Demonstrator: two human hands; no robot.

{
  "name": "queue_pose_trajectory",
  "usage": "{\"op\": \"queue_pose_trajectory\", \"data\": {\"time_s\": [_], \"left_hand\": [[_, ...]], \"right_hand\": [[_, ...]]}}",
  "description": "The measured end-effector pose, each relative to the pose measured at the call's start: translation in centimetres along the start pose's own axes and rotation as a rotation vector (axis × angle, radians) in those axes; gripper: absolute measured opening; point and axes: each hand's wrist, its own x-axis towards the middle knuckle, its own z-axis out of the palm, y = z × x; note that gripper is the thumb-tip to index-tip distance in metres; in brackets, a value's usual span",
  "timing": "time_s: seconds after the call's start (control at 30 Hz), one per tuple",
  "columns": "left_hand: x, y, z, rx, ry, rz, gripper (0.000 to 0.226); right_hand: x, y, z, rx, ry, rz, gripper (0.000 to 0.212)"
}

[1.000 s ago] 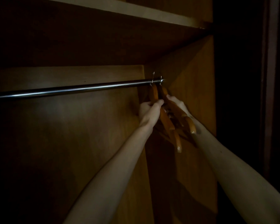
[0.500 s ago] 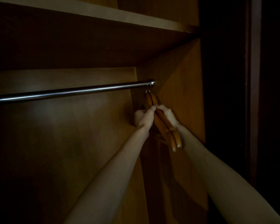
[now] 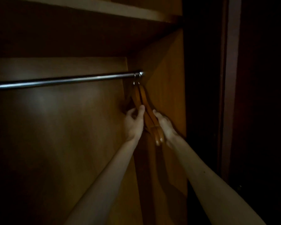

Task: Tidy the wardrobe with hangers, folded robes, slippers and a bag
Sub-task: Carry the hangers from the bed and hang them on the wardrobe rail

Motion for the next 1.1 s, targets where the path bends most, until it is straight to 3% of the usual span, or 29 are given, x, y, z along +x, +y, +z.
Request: {"op": "queue_pose_trajectory", "data": {"time_s": [0.07,0.13,0.2,0.33,0.4,0.53,0.7,0.83,1.0,1.1], "left_hand": [[-3.6,-2.5,-0.4,0.076,0.127,0.091,0.038],[-8.0,-6.0,-0.8,0.138,0.148,0.143,0.026],[-12.5,-10.6,-0.5,0.169,0.054,0.130,0.020],[-18.6,-20.2,-0.3,0.357,-0.287,0.059,0.014],[-21.4,-24.2,0.1,0.210,-0.352,-0.206,0.012],[-28.1,-32.0,1.2,0.592,-0.723,-0.319,0.013],[-37.1,-37.5,2.7,0.731,-1.348,-0.428,0.019],[-45.2,-40.3,3.5,0.831,-1.838,-0.410,0.015],[-55.3,-41.3,4.1,0.991,-2.189,-0.303,0.013],[-61.7,-40.7,3.8,1.076,-2.328,-0.232,0.018]], "right_hand": [[-1.7,2.1,-1.7,-0.053,0.015,0.041,0.021],[-3.7,5.0,-3.0,-0.105,-0.010,0.075,0.015],[-5.2,9.1,-4.2,-0.179,-0.031,0.132,0.019],[-10.9,17.2,-6.3,-0.357,-0.050,0.234,0.028],[-13.8,22.1,-7.7,-0.487,-0.027,0.297,0.027],[-21.3,31.4,-11.7,-0.613,0.081,0.553,0.026],[-33.2,38.8,-16.3,-0.688,0.279,0.832,0.022],[-45.0,41.6,-17.4,-0.553,0.547,1.122,0.026],[-59.4,42.9,-15.0,-0.302,0.957,1.368,0.024],[-67.0,43.6,-12.1,-0.150,1.105,1.444,0.024]]}}
